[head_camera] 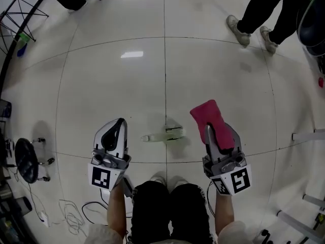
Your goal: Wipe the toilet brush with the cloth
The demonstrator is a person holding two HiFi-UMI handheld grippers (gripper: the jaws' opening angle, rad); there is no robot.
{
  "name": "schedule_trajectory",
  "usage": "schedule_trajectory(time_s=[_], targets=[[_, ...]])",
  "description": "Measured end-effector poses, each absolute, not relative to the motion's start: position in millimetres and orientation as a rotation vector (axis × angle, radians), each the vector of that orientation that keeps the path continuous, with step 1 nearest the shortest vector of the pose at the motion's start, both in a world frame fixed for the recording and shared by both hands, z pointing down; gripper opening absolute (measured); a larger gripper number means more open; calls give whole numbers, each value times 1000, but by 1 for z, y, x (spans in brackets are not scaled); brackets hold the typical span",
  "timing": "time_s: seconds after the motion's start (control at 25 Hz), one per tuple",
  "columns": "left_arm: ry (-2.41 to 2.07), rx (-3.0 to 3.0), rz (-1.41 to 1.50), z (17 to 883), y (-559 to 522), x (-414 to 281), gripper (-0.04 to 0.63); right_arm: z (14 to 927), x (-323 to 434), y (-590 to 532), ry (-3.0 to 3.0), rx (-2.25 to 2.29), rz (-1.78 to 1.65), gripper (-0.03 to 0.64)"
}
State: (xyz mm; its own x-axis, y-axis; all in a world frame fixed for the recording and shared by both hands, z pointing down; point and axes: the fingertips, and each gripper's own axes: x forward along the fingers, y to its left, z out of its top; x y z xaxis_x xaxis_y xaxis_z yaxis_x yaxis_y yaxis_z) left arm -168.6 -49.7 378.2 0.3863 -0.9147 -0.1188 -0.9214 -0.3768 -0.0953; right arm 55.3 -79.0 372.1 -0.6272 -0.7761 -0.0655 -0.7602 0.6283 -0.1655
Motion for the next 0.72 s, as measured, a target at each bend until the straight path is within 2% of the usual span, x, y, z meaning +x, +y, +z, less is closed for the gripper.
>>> schedule_trajectory(time_s=[0.28, 0.6, 0.64, 0.72], targets=[[1399, -2676, 36, 515, -24, -141, 3, 482, 52, -66, 2793, -1211, -173, 69], [1076, -2938, -117, 609, -7, -92, 3, 536, 49, -39, 2834, -1179, -200, 69], [998, -2962, -161, 618, -5, -86, 25, 541, 49, -35, 2848, -1169, -202, 69], [832, -3013, -244, 636, -1, -73, 199, 554, 50, -30, 2870, -1166, -219, 69]])
